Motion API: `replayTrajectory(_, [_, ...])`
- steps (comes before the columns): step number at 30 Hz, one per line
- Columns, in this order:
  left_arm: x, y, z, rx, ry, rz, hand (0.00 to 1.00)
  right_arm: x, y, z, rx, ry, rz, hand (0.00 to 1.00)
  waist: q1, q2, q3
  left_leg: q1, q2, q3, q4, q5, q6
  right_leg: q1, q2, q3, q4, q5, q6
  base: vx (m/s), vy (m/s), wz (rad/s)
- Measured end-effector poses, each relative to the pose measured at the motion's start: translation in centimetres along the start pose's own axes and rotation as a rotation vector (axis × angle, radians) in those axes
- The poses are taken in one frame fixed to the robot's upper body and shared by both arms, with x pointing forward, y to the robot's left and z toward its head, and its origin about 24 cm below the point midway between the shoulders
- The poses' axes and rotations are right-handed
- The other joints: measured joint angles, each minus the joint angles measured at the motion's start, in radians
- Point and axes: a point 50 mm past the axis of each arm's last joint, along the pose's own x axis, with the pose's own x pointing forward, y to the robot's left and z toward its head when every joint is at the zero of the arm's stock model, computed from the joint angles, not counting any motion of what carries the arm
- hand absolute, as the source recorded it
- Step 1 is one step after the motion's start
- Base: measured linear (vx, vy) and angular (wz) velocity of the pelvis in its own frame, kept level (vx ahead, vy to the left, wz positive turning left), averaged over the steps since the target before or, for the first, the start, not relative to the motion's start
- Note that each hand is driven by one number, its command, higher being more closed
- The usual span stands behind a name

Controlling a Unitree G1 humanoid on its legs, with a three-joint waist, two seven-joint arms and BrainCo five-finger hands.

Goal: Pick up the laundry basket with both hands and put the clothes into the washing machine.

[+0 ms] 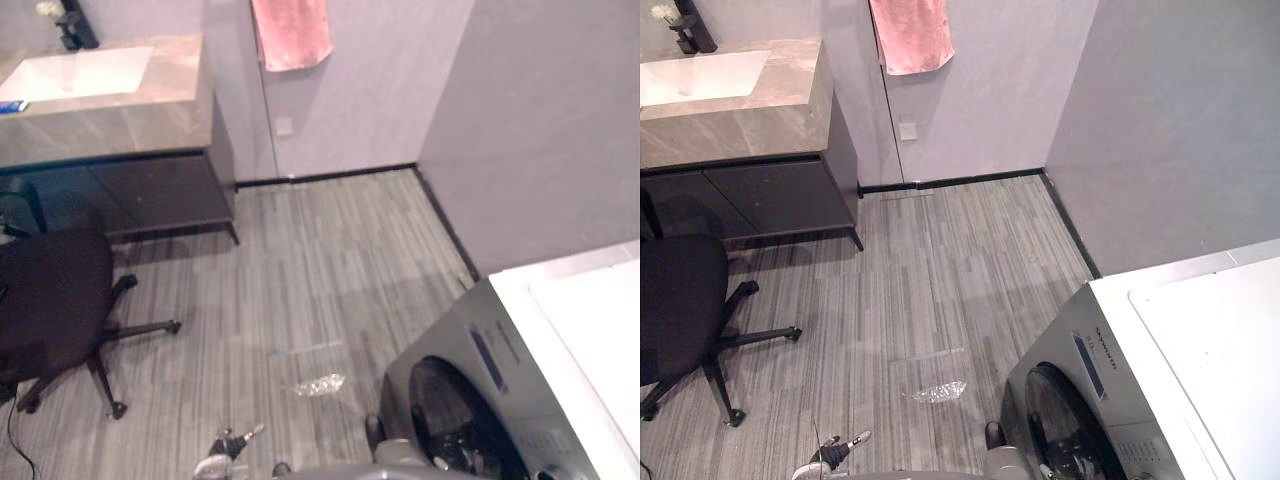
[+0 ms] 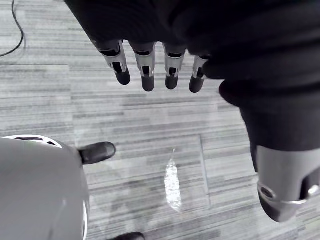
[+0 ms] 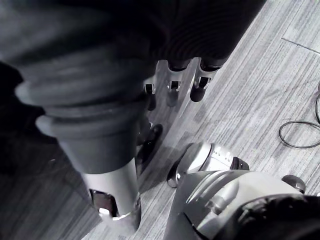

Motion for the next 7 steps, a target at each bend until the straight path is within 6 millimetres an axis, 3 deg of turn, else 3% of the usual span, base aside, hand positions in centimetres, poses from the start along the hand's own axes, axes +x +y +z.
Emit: replayTrajectory(7, [0.02,-0.03,0.12,0.0,-0.003,0.0,0.0,0.01,-0.09,-0.02,-0.008,0.002,0.0,0.0,0.003,0.0,0.0,0.009,0.0,-0.003,-0.002,0.0,0.0,0.009,0.0,-0.002,0.0,-0.002,-0.001,0.01,0.002,0.0])
